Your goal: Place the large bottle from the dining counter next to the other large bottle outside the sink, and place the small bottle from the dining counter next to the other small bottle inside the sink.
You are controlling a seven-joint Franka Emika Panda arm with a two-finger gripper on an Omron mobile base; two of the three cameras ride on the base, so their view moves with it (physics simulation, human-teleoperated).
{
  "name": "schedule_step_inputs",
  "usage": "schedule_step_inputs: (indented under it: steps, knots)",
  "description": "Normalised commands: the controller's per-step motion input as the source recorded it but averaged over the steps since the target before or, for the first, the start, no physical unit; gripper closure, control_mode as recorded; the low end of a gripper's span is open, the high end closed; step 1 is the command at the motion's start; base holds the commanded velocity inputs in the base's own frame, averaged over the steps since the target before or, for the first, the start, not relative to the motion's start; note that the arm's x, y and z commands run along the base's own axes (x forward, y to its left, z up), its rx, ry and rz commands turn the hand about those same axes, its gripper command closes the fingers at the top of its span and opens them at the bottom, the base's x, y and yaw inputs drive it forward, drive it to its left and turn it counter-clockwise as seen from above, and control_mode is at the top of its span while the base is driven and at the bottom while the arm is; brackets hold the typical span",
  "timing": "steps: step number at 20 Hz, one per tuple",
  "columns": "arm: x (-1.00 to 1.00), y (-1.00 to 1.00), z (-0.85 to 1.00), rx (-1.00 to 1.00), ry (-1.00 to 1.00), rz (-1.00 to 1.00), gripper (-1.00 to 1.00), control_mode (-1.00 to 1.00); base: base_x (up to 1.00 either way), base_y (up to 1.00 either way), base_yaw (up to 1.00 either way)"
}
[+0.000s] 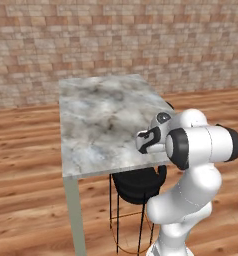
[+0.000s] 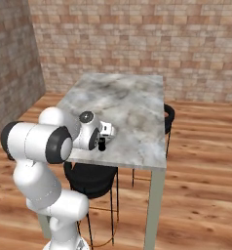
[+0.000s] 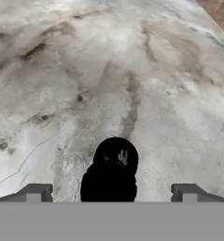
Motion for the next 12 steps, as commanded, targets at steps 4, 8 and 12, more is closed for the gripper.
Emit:
schedule_step_inputs:
  steps: [4,8,12]
  knots:
    - [0.01,0.0,-0.02,0.0,0.0,0.0,-1.0,-1.0,0.0,0.0,0.0]
    - [0.04,0.0,-0.03,0.0,0.0,0.0,-1.0,-1.0,0.0,0.0,0.0]
    - [0.08,0.0,-0.03,0.0,0.0,0.0,-1.0,-1.0,0.0,0.0,0.0]
